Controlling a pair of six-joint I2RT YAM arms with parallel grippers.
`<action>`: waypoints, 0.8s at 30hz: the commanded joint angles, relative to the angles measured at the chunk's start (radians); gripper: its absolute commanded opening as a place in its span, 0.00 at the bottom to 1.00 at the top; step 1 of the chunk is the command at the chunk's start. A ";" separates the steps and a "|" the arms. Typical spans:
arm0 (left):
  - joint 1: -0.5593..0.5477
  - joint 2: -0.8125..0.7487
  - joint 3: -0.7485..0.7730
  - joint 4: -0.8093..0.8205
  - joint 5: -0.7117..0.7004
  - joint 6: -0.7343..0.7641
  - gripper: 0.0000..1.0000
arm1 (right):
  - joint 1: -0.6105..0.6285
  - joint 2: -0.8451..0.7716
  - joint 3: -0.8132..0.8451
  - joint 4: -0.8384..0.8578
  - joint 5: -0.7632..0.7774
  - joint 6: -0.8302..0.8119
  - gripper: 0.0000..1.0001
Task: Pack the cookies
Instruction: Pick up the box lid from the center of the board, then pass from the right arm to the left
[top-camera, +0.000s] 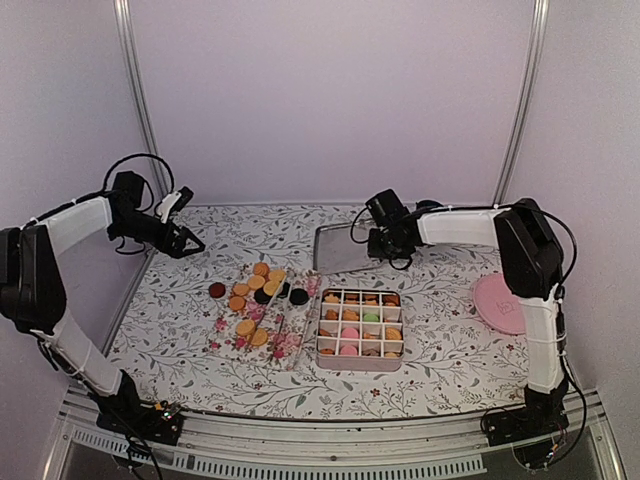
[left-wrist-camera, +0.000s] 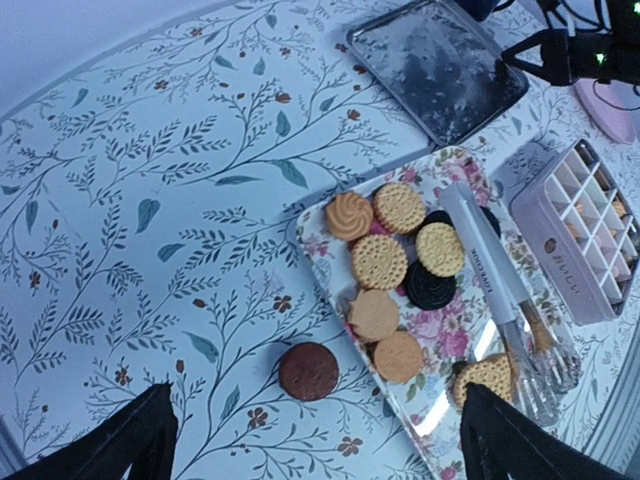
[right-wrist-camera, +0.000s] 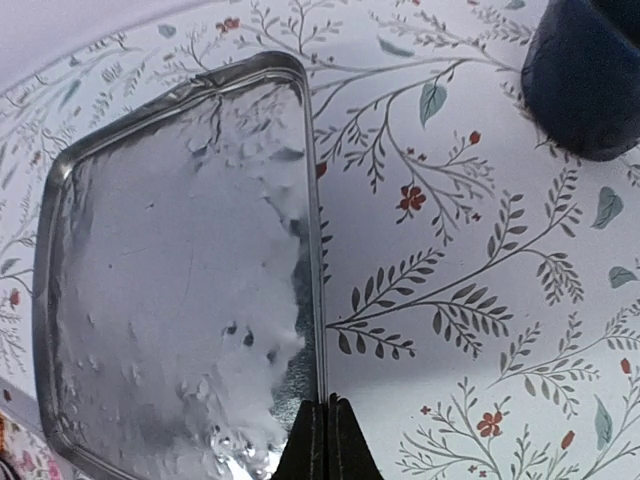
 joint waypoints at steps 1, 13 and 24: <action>-0.087 0.058 0.090 -0.032 0.092 -0.056 0.99 | -0.004 -0.177 -0.103 0.204 -0.018 0.039 0.00; -0.203 0.279 0.373 0.063 0.496 -0.401 0.99 | 0.043 -0.419 -0.316 0.398 -0.119 0.120 0.00; -0.304 0.309 0.372 0.328 0.642 -0.712 0.99 | 0.184 -0.493 -0.309 0.390 -0.035 0.118 0.00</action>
